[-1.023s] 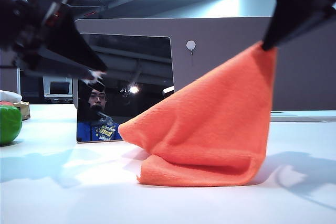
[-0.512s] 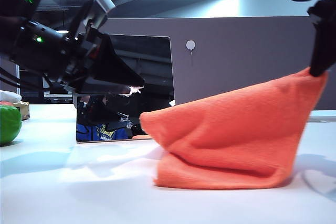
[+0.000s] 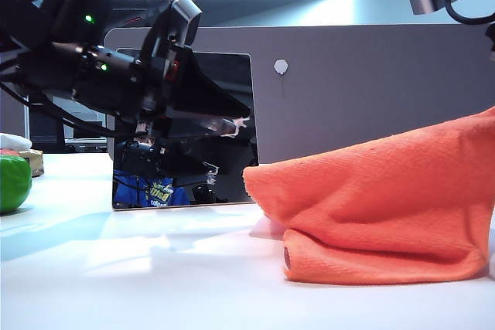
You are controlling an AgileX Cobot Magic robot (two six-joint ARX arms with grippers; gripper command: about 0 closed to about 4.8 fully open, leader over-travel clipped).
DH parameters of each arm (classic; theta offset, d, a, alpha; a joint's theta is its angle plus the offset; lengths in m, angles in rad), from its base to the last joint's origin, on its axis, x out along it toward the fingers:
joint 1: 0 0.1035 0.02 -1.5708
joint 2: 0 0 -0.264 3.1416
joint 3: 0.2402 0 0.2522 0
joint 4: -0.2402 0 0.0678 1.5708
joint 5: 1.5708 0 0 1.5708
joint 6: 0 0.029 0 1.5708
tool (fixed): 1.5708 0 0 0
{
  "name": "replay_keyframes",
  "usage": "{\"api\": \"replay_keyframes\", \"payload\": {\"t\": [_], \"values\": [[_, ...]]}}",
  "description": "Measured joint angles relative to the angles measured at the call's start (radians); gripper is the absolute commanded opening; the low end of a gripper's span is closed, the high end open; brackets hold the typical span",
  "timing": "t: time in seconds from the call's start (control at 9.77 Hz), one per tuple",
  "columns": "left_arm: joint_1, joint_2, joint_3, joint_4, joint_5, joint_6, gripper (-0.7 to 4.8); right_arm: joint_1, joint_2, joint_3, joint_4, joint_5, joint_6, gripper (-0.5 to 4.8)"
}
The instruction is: Pick up the cloth from the table and use it to cover the mirror.
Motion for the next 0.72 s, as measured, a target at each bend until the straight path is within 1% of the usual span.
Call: {"api": "replay_keyframes", "payload": {"t": [0.31, 0.41, 0.51, 0.72], "values": [[-0.002, 0.042, 0.002, 0.000, 0.019, -0.002, 2.92, 0.021, 0.000, 0.000, -0.021, -0.002, -0.021, -0.02], [-0.002, 0.069, 0.002, -0.005, 0.043, -0.002, 2.92, 0.080, 0.000, 0.000, -0.037, -0.003, -0.030, -0.02], [-0.002, 0.077, 0.004, -0.005, 0.044, -0.002, 2.92, 0.104, 0.000, 0.000, -0.040, -0.002, -0.031, -0.02], [-0.002, 0.119, 0.030, -0.011, 0.048, -0.002, 2.92, 0.230, 0.000, 0.000, -0.040, 0.034, -0.032, -0.02]]}}
